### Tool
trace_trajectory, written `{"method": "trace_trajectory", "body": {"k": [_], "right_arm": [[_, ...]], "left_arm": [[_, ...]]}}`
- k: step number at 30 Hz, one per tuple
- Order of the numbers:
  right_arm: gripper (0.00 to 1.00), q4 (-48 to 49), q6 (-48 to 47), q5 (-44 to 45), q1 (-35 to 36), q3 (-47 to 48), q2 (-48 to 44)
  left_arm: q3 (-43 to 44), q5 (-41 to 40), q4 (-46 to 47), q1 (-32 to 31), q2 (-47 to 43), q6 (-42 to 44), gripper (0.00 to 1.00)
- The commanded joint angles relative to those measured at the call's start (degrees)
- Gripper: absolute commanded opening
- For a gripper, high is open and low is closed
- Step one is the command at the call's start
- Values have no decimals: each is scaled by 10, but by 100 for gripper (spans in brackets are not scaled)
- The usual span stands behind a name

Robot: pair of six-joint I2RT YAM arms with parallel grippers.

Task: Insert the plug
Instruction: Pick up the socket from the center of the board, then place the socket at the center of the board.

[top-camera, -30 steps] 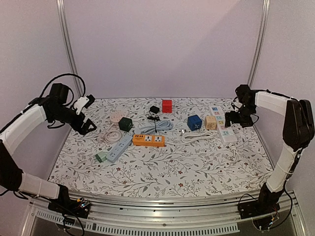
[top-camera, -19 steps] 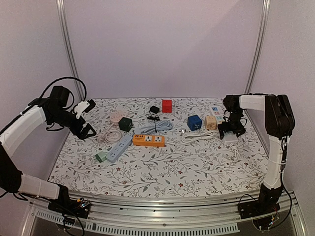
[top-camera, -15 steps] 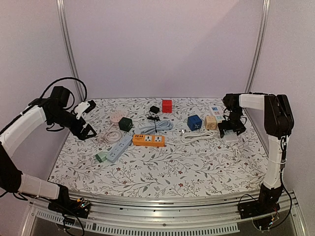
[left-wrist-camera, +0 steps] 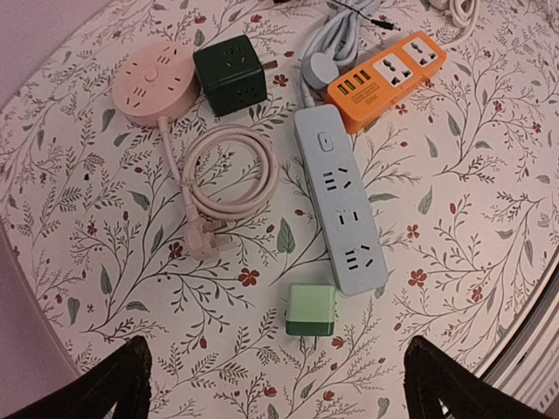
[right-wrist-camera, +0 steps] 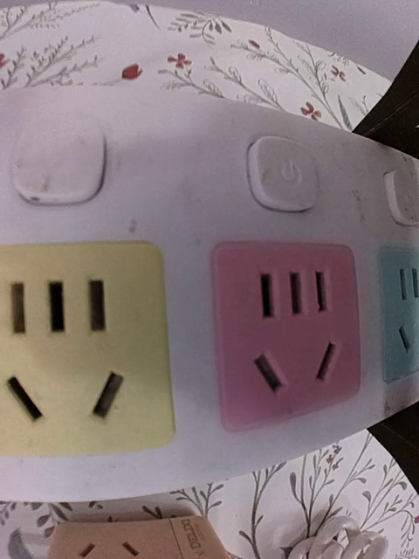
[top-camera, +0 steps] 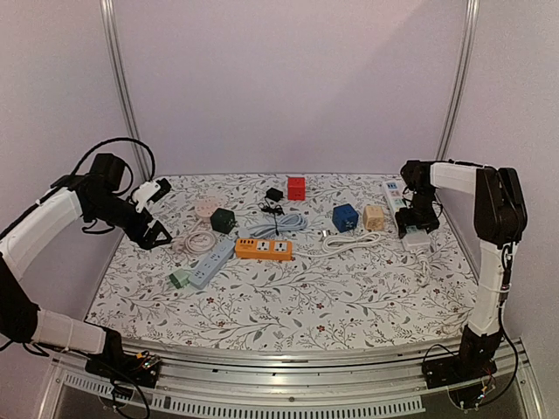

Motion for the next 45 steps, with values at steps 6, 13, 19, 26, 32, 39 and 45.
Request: {"method": "trace_trajectory", "body": {"k": [6,13,19,26,32,39,45], "right_arm": [[26,80,-16,13,32,-5,-256],[11,109,-234,-141,252,-122,-384],[5,77,-376,-140,403,-206,-379],[13,41,-467,-126,495,-200,-255],[15,43,-562,-81,514,-176,-145],[15,46,-552,-62,508,-146,-80],[15,51,-487,-40,477,-155,-71]], "left_arm": [[-6,-3,-2,-7,-12,-8,99],[0,10,10,-6,-4,-17,99],[-2,10,11,-6,6,-14,99],[-9,1,11,-6,15,-12,100],[-17,-6,11,-7,13,-11,100],[-30,-12,9,-7,6,-3,99],[-29,-13,11,-7,8,-1,99]]}}
